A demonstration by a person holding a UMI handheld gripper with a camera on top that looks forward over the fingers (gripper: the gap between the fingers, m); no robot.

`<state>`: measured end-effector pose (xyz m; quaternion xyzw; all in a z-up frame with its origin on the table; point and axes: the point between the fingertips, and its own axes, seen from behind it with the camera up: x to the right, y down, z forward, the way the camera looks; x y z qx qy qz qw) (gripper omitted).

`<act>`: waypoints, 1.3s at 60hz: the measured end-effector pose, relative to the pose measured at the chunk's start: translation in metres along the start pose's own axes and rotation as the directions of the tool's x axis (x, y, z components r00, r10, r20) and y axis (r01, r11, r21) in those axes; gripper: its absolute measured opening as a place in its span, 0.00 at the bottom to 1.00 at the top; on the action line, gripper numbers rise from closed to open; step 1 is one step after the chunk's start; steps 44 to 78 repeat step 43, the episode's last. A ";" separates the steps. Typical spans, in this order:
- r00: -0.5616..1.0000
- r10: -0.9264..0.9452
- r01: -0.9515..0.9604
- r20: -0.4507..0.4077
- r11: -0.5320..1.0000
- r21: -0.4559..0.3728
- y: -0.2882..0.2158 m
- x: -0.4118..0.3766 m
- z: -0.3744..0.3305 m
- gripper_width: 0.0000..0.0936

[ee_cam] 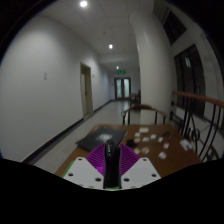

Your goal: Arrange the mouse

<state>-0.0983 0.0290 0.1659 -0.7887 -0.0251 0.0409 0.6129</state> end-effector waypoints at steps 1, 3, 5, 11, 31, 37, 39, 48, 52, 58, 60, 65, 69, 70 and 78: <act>1.000 0.004 -0.004 0.000 1.000 -0.027 0.012 -0.007 0.005 0.17; 1.000 0.003 -0.003 -0.003 0.997 -0.082 0.037 -0.018 0.015 0.17; 1.000 -0.002 0.001 -0.006 0.991 -0.133 0.069 -0.033 0.017 0.17; 0.999 -0.026 0.018 -0.030 0.968 -0.252 0.123 -0.050 0.032 0.17; 0.989 -0.138 0.150 0.059 0.929 -0.337 0.149 -0.066 0.016 0.72; 0.985 -0.063 0.115 0.159 0.934 -0.338 0.139 -0.067 -0.019 0.90; 0.983 -0.053 0.112 0.176 0.933 -0.342 0.137 -0.061 -0.034 0.91; 0.978 -0.041 0.112 0.204 0.930 -0.349 0.135 -0.046 -0.063 0.91; 0.978 -0.041 0.112 0.204 0.930 -0.349 0.135 -0.046 -0.063 0.91; 0.978 -0.041 0.112 0.204 0.930 -0.349 0.135 -0.046 -0.063 0.91; 0.978 -0.041 0.112 0.204 0.930 -0.349 0.135 -0.046 -0.063 0.91; 0.978 -0.041 0.112 0.204 0.930 -0.349 0.135 -0.046 -0.063 0.91; 0.978 -0.041 0.112 0.204 0.930 -0.349 0.135 -0.046 -0.063 0.91; 0.978 -0.041 0.112 0.204 0.930 -0.349 0.135 -0.046 -0.063 0.91; 0.978 -0.041 0.112 0.204 0.930 -0.349 0.135 -0.046 -0.063 0.91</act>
